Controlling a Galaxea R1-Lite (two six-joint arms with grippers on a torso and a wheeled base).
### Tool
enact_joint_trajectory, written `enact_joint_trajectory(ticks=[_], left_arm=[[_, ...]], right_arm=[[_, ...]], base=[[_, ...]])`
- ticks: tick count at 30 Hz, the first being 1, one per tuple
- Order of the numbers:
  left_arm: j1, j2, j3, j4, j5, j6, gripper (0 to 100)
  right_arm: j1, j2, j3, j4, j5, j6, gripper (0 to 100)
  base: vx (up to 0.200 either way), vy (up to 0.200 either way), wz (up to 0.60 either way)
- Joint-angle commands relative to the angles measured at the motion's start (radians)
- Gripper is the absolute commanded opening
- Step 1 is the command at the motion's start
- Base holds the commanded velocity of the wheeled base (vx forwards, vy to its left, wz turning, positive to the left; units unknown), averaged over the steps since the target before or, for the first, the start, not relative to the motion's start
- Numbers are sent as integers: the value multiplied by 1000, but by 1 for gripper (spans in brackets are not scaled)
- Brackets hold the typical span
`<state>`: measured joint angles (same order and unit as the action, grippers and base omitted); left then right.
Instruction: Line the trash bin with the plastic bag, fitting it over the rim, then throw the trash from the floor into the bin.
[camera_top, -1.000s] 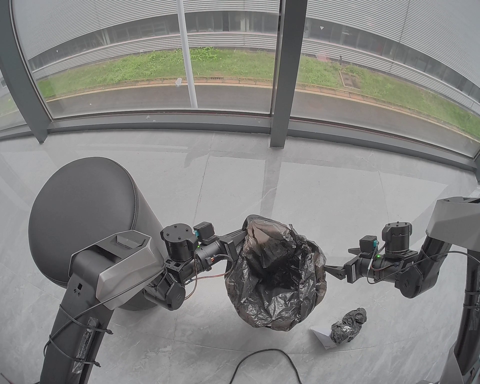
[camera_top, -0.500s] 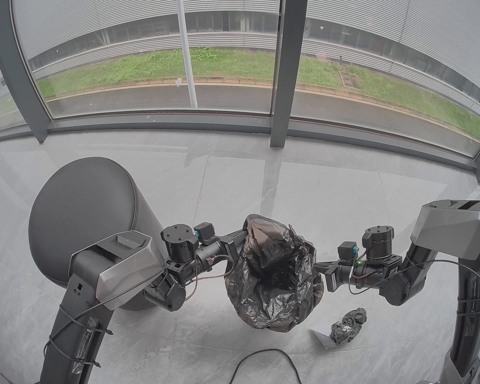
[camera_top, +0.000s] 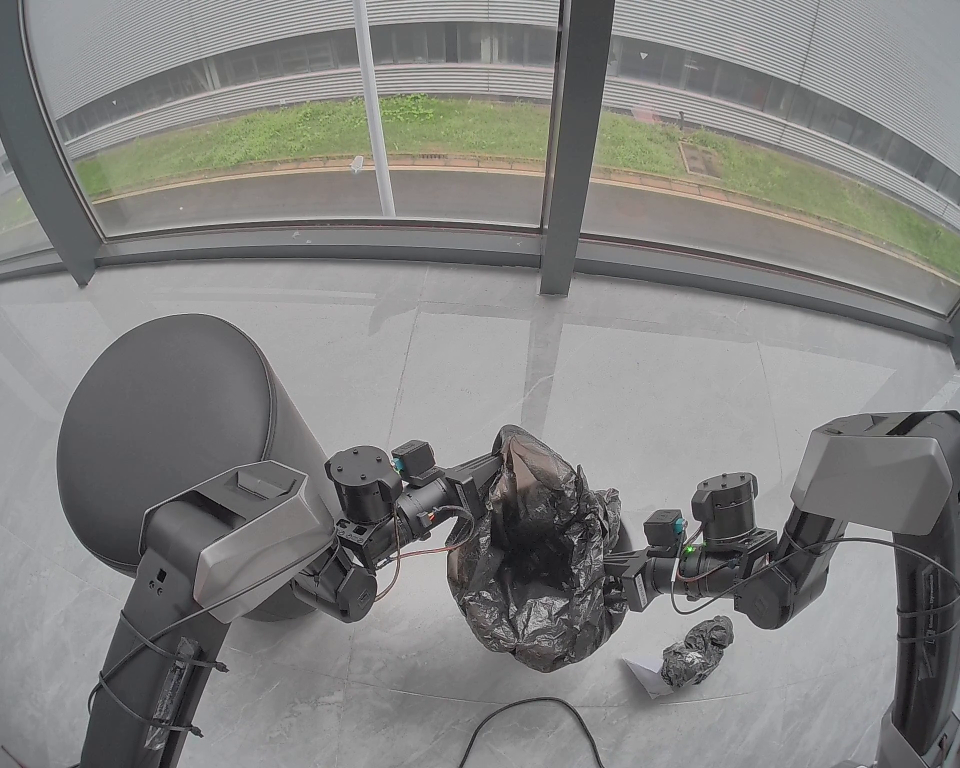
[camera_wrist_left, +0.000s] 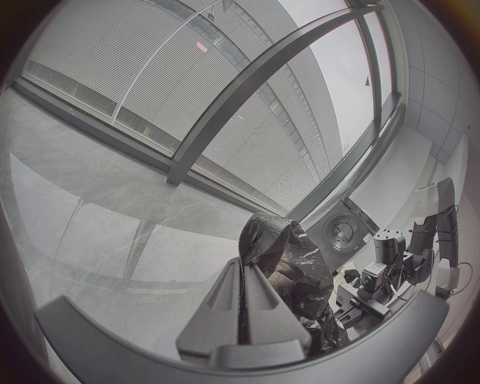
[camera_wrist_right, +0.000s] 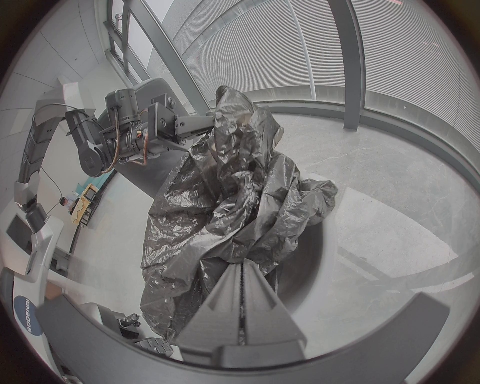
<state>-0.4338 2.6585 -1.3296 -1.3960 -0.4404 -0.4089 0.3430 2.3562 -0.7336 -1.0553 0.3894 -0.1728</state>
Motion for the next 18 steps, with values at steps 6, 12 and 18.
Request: enact_joint_trajectory(ticks=[6,12,18], left_arm=[[0,-5,7,-5,0,-1,0],[-2,-3,10,-14,0,-1,0],[-3,0,12,-25,0,-2,0]], right_arm=[[11,45,-26,1,29,2,0],[-12,55,-90,1,28,2,0],[-62,-40,-69,26,29,1,0]], base=[[0,0,0],[0,0,0],[0,0,0]])
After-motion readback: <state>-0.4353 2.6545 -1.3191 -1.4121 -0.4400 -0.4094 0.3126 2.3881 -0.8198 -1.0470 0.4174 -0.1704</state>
